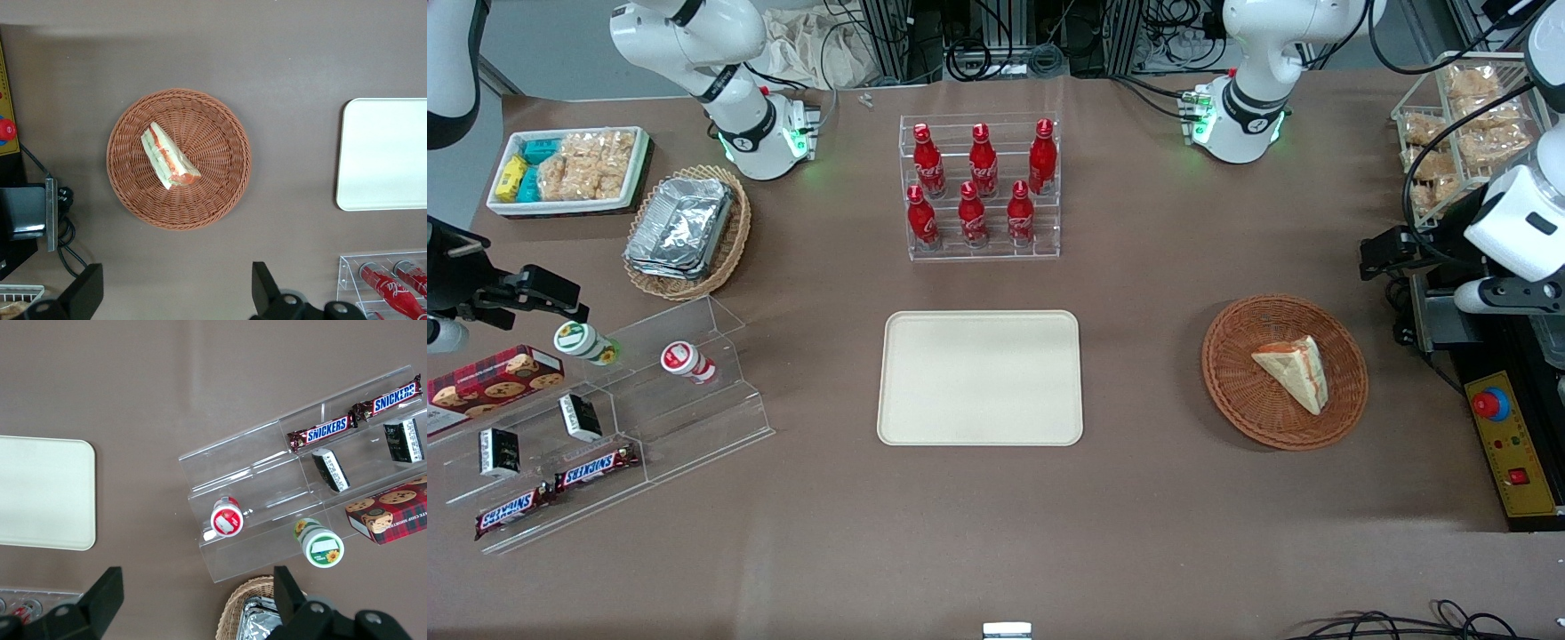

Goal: Place sandwich from basket to tray
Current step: 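Move the left gripper over the wicker basket and lower toward the sandwich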

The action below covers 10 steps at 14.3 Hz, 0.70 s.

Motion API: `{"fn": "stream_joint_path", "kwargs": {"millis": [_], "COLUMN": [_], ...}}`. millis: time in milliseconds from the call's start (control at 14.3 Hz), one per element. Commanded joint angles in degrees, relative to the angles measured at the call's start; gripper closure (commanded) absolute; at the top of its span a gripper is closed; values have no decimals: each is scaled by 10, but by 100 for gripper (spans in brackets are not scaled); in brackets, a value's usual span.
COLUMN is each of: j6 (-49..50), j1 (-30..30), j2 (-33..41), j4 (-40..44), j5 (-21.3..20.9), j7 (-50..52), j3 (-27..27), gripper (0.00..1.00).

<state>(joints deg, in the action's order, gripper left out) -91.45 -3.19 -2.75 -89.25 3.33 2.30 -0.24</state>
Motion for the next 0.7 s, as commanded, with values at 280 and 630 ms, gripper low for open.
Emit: {"fn": "stream_joint_path", "kwargs": {"millis": [280, 630], "j6": [16, -35], "j1": [-6, 7], "j2": [-7, -16], "j4": [-4, -66], "j5": [0, 11], "j7": [104, 261], "j3": [4, 12], "gripper": [0, 0]}}
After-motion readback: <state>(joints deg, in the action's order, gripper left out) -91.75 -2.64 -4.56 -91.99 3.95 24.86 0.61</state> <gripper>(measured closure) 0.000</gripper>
